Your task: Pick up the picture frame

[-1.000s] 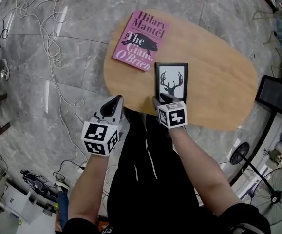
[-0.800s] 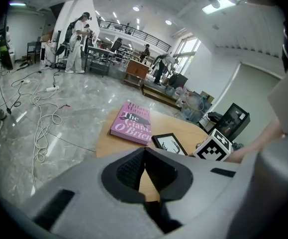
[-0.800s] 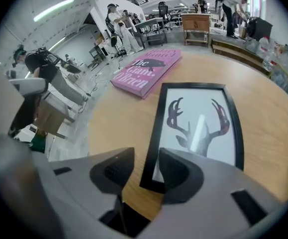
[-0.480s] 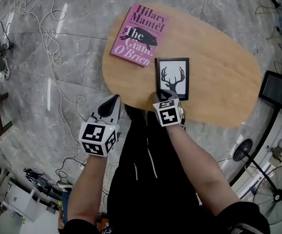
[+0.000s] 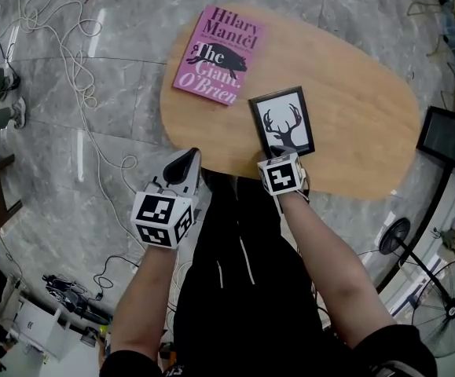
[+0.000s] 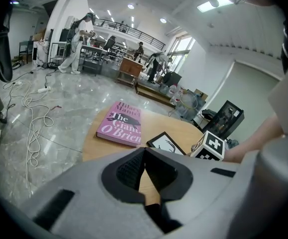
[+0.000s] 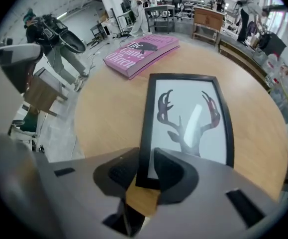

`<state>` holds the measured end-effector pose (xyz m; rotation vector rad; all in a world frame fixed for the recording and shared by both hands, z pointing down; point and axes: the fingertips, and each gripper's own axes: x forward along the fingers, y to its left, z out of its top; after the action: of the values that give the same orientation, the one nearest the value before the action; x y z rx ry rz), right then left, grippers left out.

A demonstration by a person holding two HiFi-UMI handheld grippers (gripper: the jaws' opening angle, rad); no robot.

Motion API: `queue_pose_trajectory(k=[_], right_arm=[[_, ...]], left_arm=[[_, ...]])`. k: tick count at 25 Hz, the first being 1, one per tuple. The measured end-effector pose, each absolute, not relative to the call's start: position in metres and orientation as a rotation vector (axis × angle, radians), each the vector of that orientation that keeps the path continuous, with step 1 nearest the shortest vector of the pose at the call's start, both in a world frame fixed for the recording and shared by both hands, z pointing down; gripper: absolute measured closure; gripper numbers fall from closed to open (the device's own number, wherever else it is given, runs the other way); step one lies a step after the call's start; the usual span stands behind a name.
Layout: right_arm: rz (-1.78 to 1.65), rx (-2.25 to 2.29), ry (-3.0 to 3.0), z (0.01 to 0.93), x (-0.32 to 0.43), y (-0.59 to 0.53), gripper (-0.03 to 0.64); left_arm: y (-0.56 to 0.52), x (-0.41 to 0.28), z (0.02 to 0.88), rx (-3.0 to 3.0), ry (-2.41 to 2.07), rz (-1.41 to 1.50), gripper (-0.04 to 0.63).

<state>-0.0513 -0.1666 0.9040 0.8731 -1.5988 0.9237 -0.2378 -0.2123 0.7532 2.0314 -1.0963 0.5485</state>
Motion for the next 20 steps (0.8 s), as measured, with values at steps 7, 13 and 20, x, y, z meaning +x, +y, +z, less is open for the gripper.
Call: queue_pose_trajectory(k=[7,13,20], right_arm=[[0.82,0.87,-1.606,0.902,-0.058,-0.165,0.534],[0.868,0.92,-1.57,0.906,-0.059,-0.168,0.541],[0.867,0.942,-1.622,0.903,-0.06,-0.166,0.549]], left_arm=[[-0.202,-0.234,0.755,2.04,-1.068,0.581,0.587],[-0.199,-0.23,0.754,2.06,-1.049,0.588,0.587],[-0.195,-0.232,0.743,2.074,-1.043,0.59,0.586]])
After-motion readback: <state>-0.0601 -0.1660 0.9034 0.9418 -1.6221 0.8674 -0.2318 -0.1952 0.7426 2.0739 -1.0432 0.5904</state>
